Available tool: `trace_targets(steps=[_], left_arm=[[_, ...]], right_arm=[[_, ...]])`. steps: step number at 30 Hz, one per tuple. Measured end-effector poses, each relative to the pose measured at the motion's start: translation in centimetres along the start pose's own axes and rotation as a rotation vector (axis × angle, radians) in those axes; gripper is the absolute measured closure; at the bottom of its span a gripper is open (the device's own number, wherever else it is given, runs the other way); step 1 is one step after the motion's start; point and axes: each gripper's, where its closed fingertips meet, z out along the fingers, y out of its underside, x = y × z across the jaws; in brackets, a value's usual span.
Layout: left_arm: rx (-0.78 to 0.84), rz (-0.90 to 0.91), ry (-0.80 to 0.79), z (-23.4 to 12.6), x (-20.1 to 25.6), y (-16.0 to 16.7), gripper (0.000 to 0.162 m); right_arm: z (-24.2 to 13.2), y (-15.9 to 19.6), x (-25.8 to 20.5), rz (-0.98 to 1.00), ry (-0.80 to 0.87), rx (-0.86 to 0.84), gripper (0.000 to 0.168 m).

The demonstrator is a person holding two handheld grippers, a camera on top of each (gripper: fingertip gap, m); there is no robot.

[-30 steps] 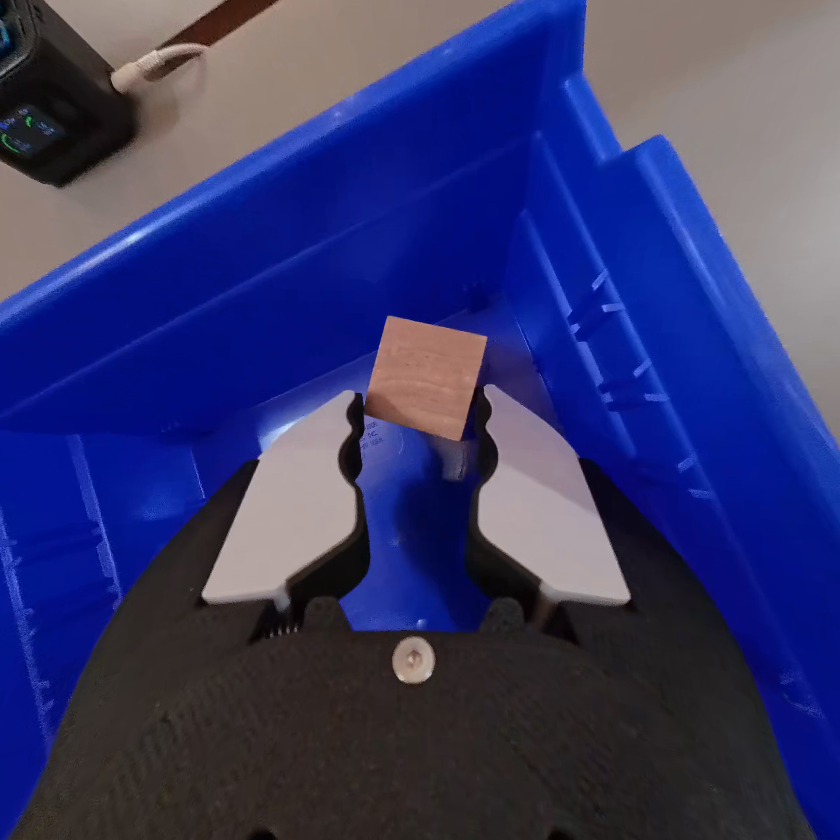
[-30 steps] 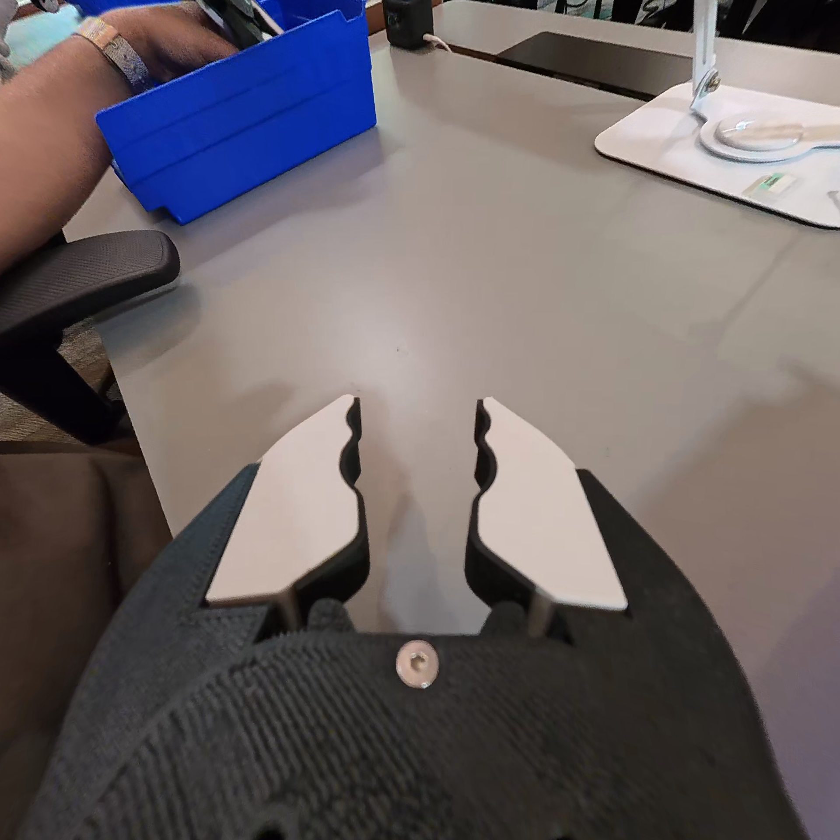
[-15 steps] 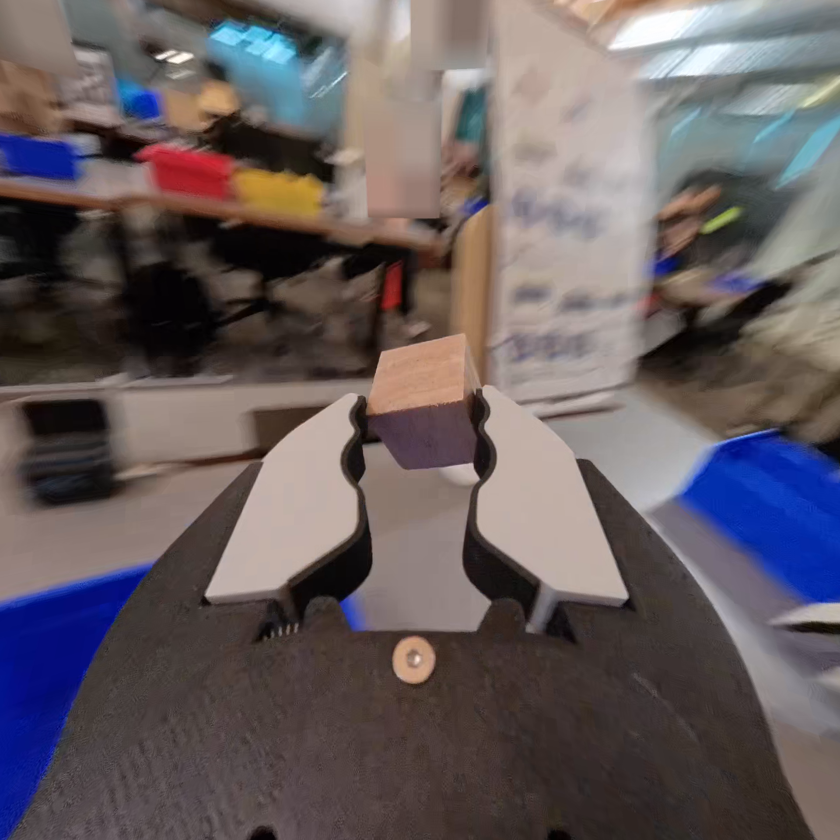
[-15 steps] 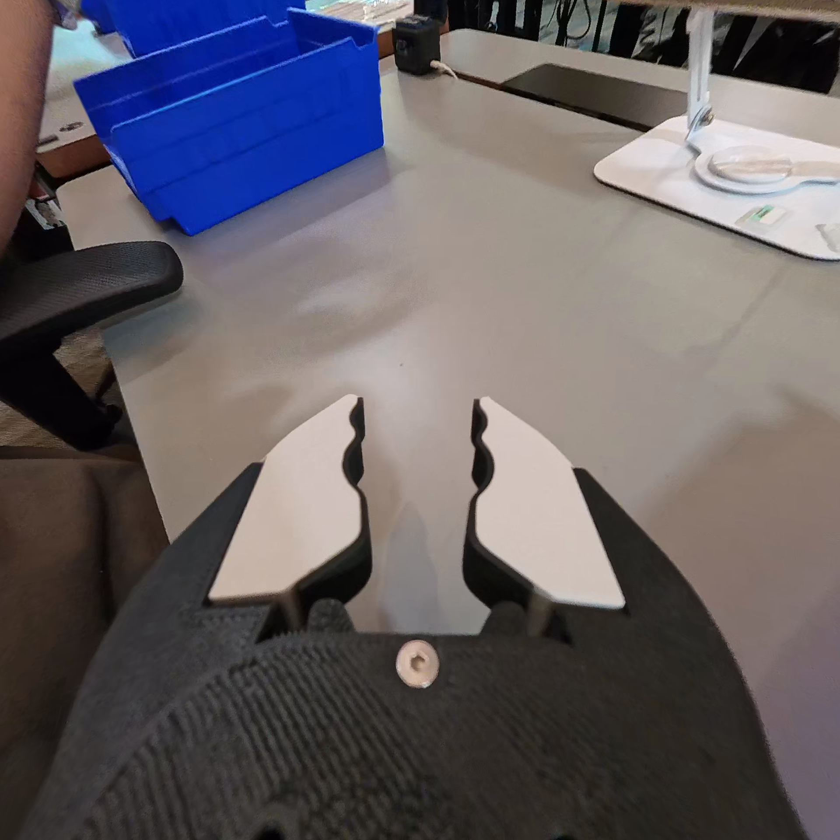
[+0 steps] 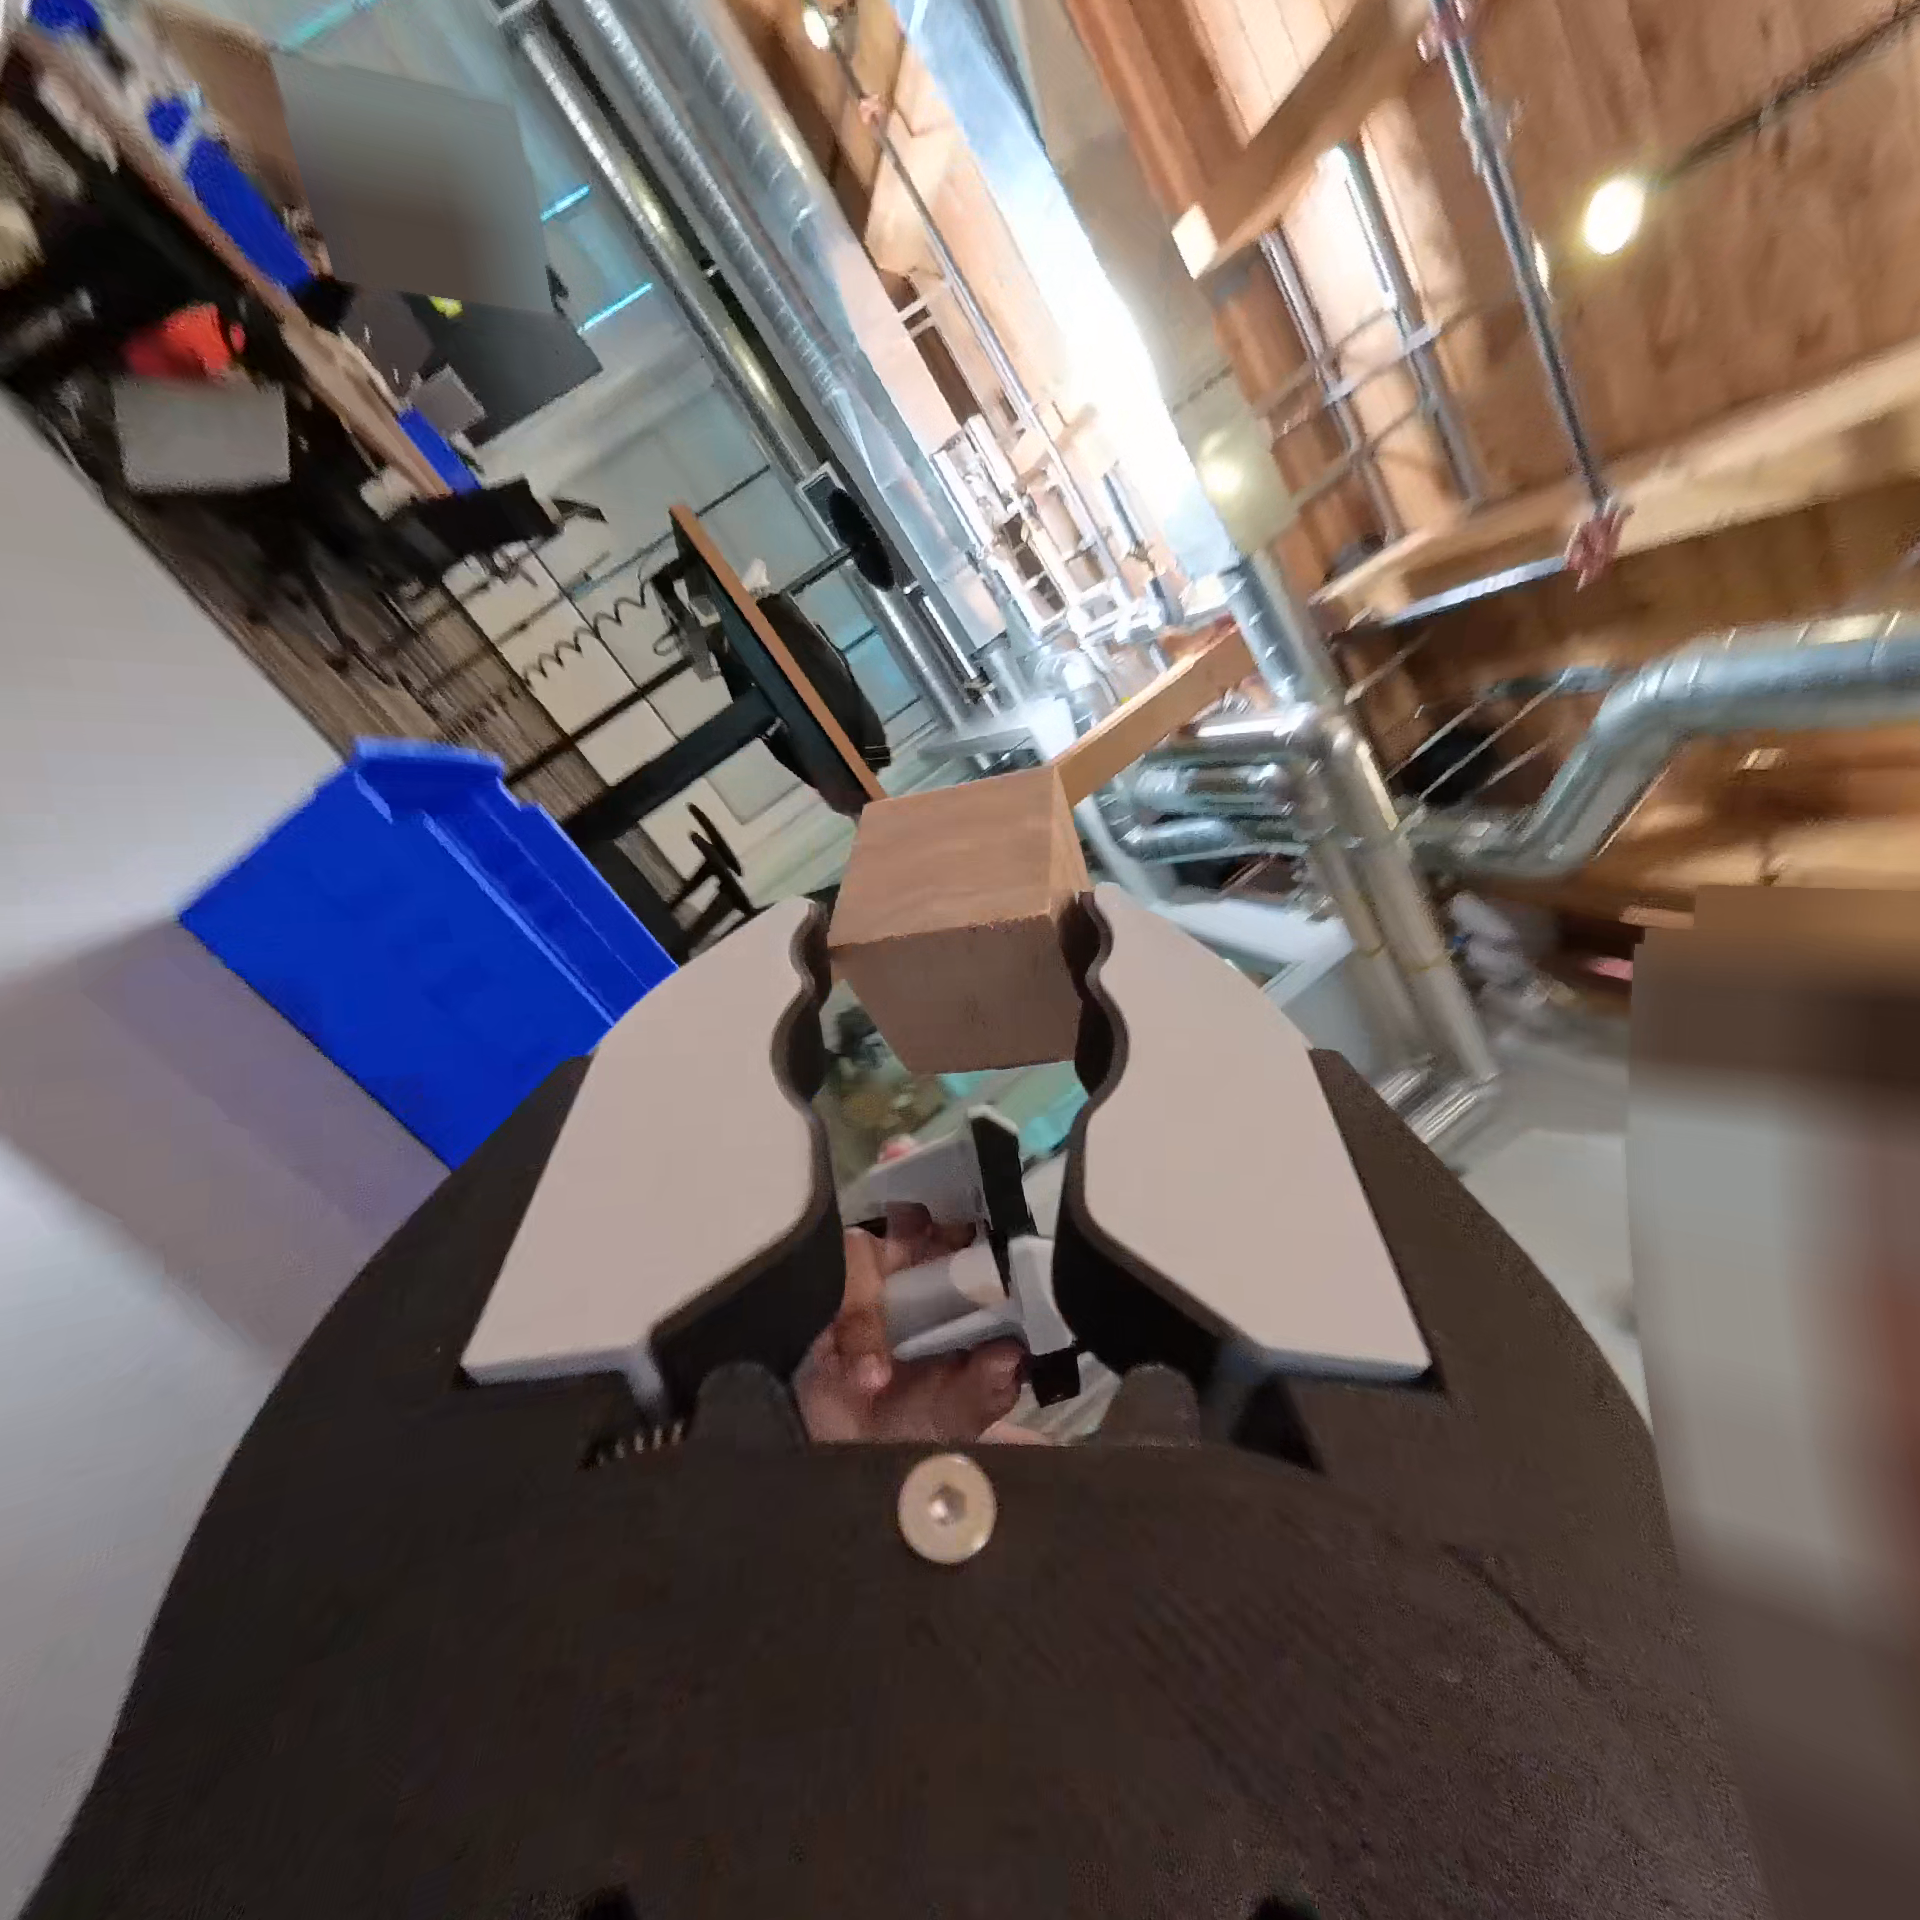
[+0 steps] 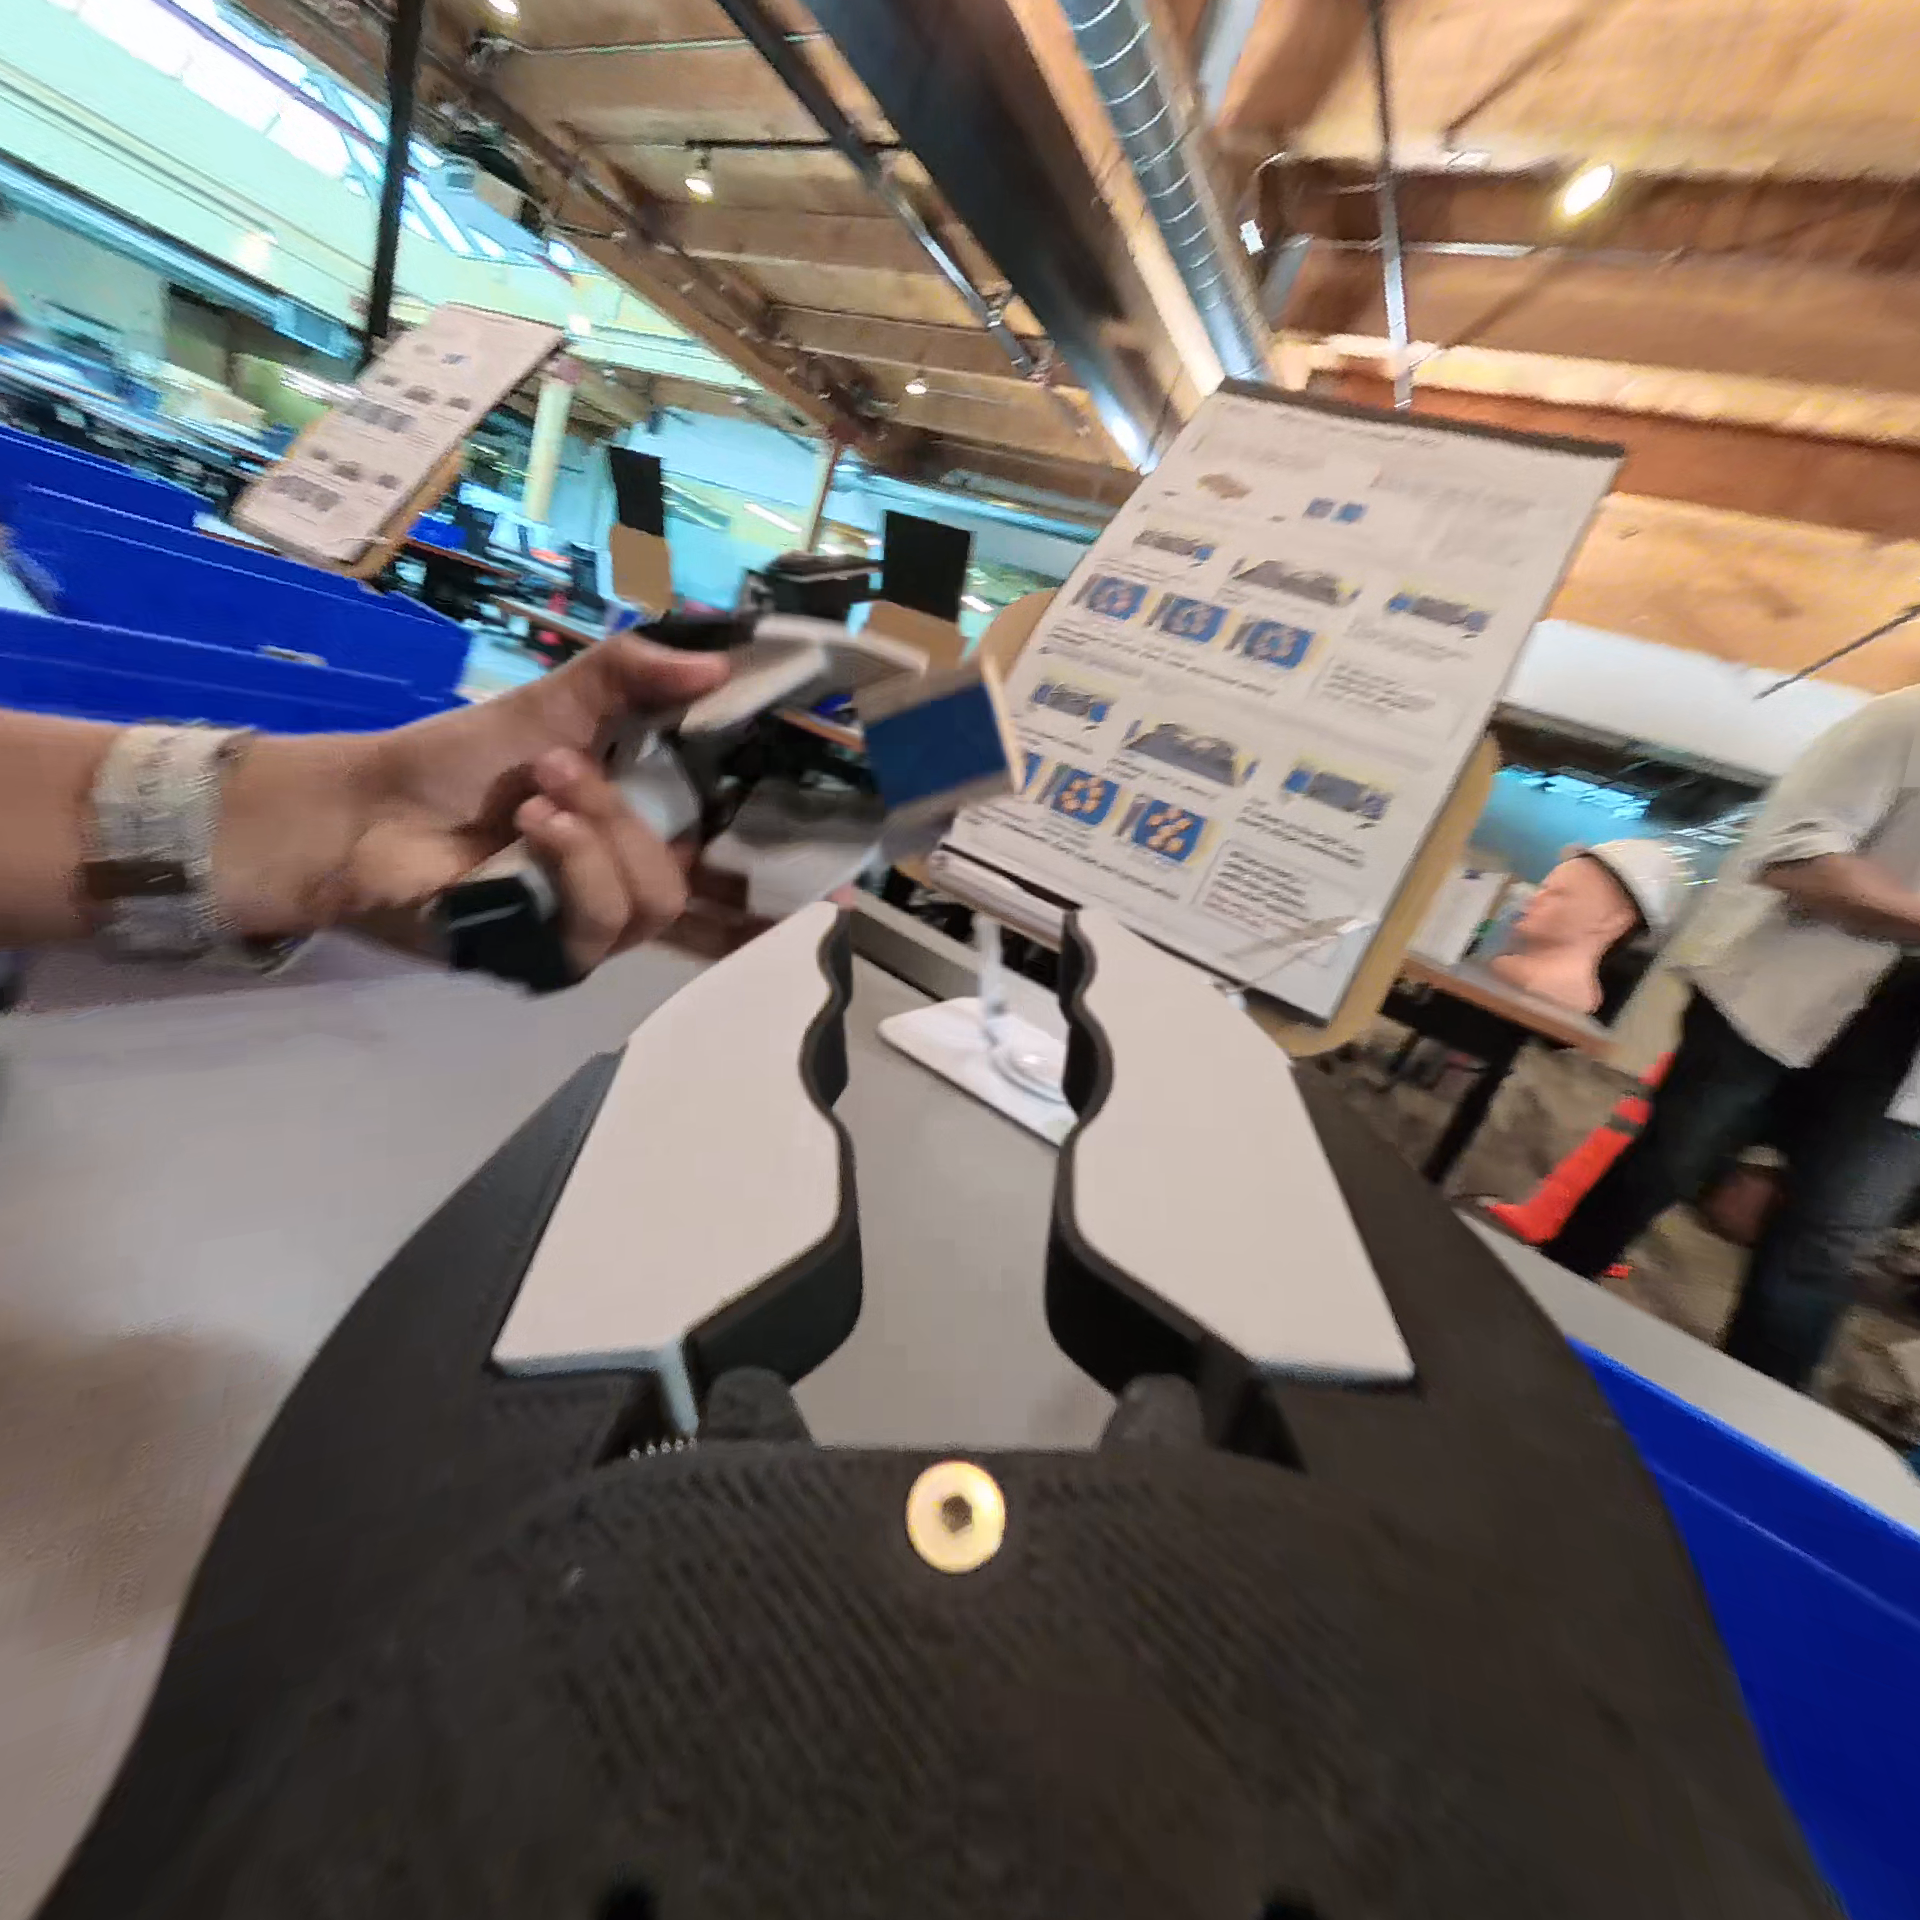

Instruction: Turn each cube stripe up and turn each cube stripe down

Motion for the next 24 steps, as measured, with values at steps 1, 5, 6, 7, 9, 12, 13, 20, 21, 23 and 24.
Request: trace_targets(steps=[1, 5, 6, 7, 9, 12, 13, 20, 21, 23, 24], left_arm=[[0.014, -0.065, -0.008, 0.3, -1.5, 1.2, 0.116], [0.015, -0.213, -0.039, 0.5, -4.9, 5.0, 0.116], [0.013, -0.22, -0.029, 0.6, -4.9, 5.4, 0.116], [0.007, -0.214, -0.022, 0.7, -4.8, 5.7, 0.116], [-0.018, -0.197, -0.005, 1.0, -4.3, 6.3, 0.116], [-0.036, -0.196, 0.015, 1.4, -3.8, 7.2, 0.116], [-0.04, -0.201, 0.021, 1.5, -3.7, 7.5, 0.116], [-0.058, -0.225, 0.036, 1.8, -3.5, 8.5, 0.116], [-0.064, -0.225, 0.036, 1.8, -3.5, 8.6, 0.116], [-0.069, -0.224, 0.034, 1.8, -3.6, 8.8, 0.116], [-0.071, -0.227, 0.035, 1.8, -3.6, 8.8, 0.116]], right_arm=[[0.0, 0.4, 0.4, -0.037, 0.036, -0.004, 0.128], [0.8, 2.6, 0.6, -0.239, 0.092, -0.094, 0.121], [1.0, 3.0, 0.5, -0.272, 0.1, -0.107, 0.121], [1.1, 3.2, 0.3, -0.297, 0.104, -0.114, 0.122], [1.3, 3.2, -0.3, -0.333, 0.101, -0.111, 0.123], [1.7, 3.1, -1.1, -0.36, 0.102, -0.113, 0.124], [1.9, 3.3, -1.2, -0.359, 0.11, -0.125, 0.121], [2.1, 3.3, -0.8, -0.305, 0.15, -0.152, 0.128], [2.0, 3.3, -0.7, -0.304, 0.15, -0.153, 0.128], [2.0, 3.5, -0.6, -0.306, 0.154, -0.159, 0.127], [2.0, 3.5, -0.5, -0.307, 0.157, -0.159, 0.126]])
